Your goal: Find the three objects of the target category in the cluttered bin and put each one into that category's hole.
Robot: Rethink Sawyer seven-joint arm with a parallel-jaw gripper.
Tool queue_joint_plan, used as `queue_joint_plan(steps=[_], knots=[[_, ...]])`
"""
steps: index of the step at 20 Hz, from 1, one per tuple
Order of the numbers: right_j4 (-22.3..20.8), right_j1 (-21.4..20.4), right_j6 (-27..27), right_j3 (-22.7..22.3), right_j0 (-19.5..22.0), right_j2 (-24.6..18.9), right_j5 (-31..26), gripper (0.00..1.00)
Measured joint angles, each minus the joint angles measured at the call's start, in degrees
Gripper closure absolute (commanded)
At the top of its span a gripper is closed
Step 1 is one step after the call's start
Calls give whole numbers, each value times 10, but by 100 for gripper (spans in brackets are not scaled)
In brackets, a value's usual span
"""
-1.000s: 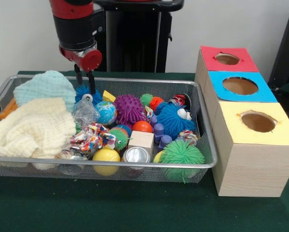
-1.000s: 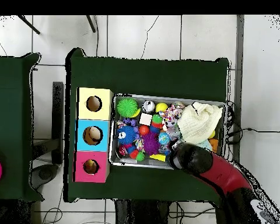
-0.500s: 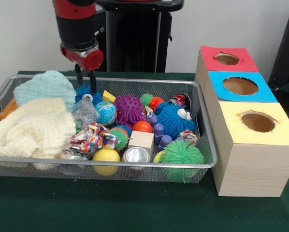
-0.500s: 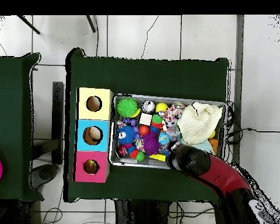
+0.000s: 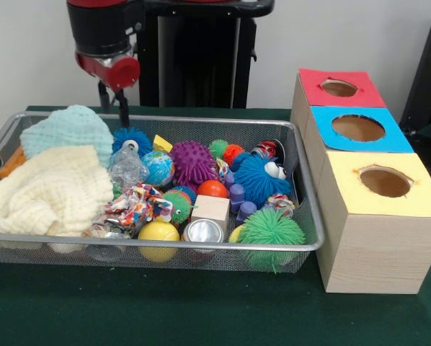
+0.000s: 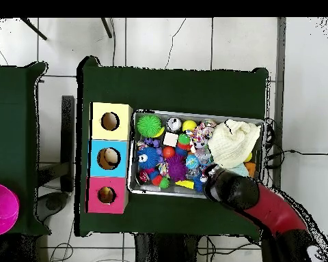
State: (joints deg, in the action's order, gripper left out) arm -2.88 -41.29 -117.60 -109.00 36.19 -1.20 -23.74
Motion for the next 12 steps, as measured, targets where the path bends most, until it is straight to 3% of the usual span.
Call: queue_joint_plan(steps=[6, 12], knots=[[0, -55, 0, -1, 23, 0, -29, 0], [0, -76, 0, -1, 25, 0, -35, 0]])
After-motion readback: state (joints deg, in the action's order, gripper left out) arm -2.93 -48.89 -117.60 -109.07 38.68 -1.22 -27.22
